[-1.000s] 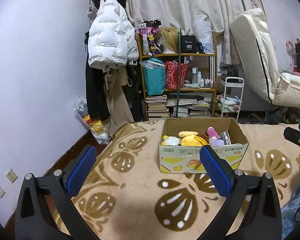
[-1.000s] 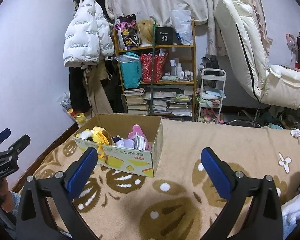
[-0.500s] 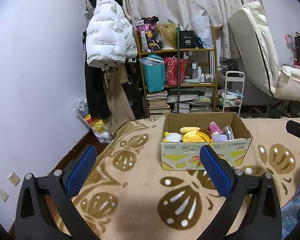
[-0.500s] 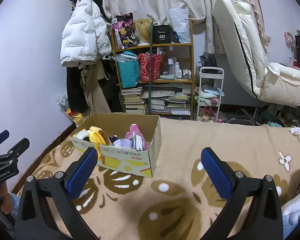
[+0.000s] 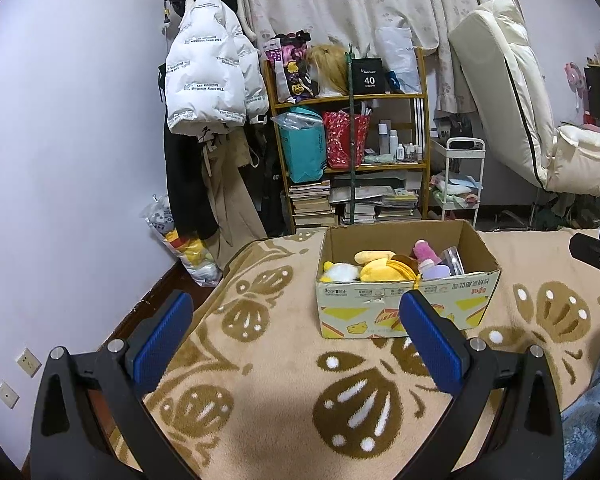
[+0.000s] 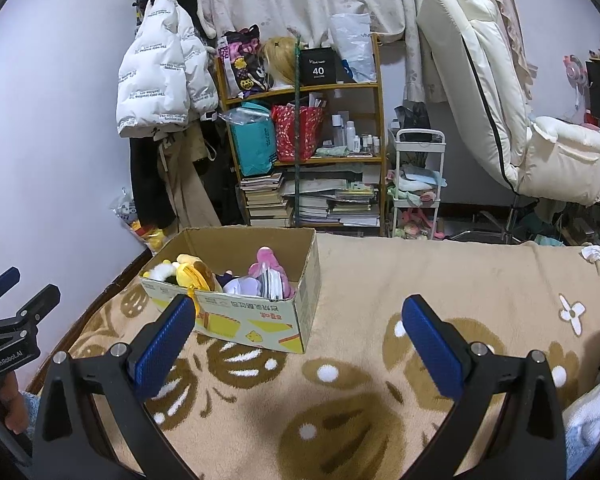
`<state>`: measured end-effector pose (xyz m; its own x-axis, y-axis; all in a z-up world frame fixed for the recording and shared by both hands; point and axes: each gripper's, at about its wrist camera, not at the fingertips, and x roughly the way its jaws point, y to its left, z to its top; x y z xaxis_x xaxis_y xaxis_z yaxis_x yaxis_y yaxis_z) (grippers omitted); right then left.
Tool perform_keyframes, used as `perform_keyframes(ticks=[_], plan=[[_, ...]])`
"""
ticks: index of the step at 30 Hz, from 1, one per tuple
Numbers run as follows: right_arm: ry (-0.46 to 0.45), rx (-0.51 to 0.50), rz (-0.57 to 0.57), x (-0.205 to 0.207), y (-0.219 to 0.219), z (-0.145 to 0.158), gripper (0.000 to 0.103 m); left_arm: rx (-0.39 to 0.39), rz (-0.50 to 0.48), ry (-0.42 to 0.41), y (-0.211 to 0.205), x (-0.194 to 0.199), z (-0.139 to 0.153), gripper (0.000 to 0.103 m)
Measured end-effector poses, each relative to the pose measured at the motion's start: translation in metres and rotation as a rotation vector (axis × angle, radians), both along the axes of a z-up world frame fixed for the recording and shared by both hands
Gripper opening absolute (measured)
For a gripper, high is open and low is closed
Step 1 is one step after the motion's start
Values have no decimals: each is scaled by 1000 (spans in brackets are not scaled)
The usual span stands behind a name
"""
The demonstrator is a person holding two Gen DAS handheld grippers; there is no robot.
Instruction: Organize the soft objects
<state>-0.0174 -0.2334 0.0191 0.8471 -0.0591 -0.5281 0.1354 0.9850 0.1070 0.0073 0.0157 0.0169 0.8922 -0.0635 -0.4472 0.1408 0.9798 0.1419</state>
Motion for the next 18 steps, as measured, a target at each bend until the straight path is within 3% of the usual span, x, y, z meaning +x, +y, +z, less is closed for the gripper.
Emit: perform_keyframes(ticks=[18], plan=[[9, 8, -12, 2, 3, -3, 103, 21, -2, 3, 3, 1, -3, 102]])
